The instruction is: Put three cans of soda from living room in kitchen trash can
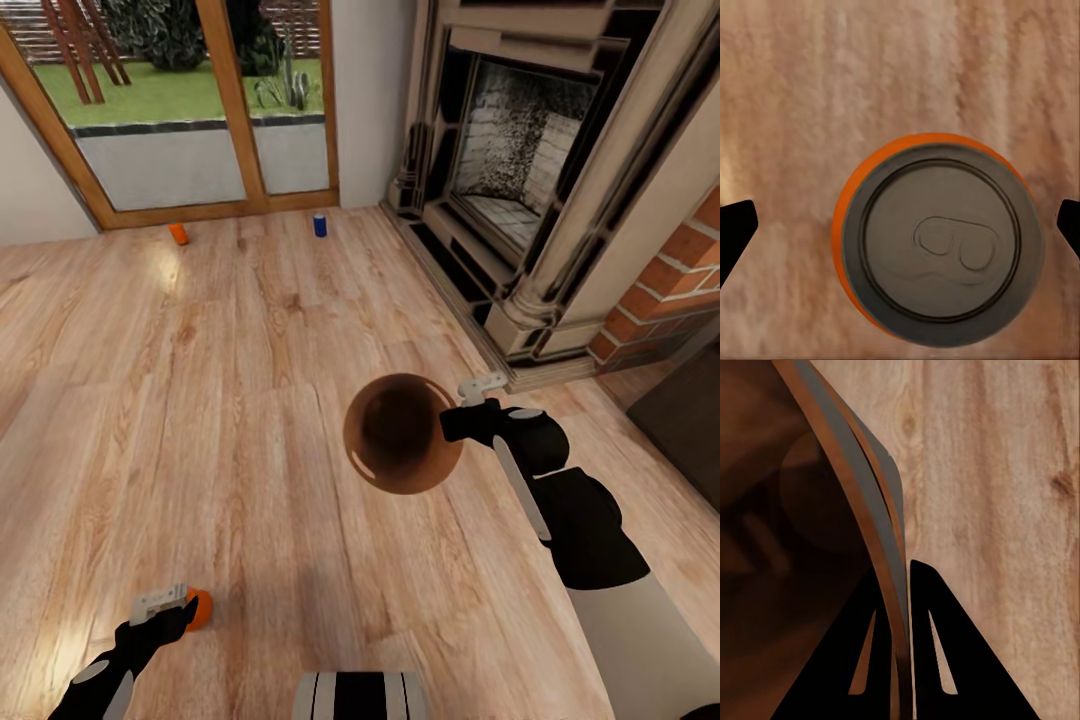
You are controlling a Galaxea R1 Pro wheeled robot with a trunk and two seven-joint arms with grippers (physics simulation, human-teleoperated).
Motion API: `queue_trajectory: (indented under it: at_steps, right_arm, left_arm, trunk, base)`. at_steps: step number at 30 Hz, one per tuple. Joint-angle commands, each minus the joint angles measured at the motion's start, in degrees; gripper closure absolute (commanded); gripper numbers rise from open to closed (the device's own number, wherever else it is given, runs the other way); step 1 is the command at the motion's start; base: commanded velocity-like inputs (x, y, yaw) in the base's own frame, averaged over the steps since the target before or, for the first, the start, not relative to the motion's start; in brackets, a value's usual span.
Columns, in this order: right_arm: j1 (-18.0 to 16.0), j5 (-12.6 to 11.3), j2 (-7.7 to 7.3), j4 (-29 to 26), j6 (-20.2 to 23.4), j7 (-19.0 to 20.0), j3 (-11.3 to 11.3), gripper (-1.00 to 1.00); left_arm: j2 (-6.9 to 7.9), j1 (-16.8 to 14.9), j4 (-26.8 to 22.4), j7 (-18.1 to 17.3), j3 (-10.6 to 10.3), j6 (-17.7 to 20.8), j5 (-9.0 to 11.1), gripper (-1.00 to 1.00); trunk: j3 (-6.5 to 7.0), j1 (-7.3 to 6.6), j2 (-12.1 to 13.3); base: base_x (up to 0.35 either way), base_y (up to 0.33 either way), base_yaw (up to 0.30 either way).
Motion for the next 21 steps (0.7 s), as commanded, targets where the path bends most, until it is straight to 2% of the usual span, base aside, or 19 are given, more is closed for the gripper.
queue_trajectory:
  at_steps: [1, 6, 18, 19, 21]
  right_arm:
    - [-0.1, -0.7, -0.01, 0.0, 0.1, 0.2, 0.0, 1.0]
    - [-0.1, -0.5, -0.03, -0.1, 1.6, 0.1, 0.7, 1.0]
    - [-0.1, -0.2, -0.02, -0.1, 1.7, 0.1, 1.1, 1.0]
    - [-0.1, -0.2, -0.01, -0.1, 1.7, 0.1, 1.2, 1.0]
    - [-0.1, 0.0, -0.03, -0.1, 1.7, 0.1, 1.9, 1.0]
  left_arm:
    - [0.0, 0.0, 0.0, 0.0, 0.0, 0.0, 0.0, -1.0]
    - [-0.01, 0.0, 0.0, 0.0, 0.0, -0.1, -0.1, -1.0]
    - [0.02, 0.0, 0.0, -0.1, -0.1, -0.2, -0.1, -1.0]
    - [0.01, 0.1, 0.0, -0.1, -0.1, -0.2, -0.2, 1.0]
    - [0.0, 0.1, 0.0, -0.2, -0.1, -0.2, -0.2, 1.0]
  trunk:
    - [-0.22, 0.01, 0.0]
    - [-0.22, 0.01, 0.0]
    - [-0.22, 0.01, 0.0]
    - [-0.22, 0.01, 0.0]
    - [-0.22, 0.01, 0.0]
  base:
    - [0.0, 0.0, 0.0]
    - [0.0, 0.0, 0.0]
    - [0.0, 0.0, 0.0]
    - [0.0, 0.0, 0.0]
    - [0.0, 0.0, 0.0]
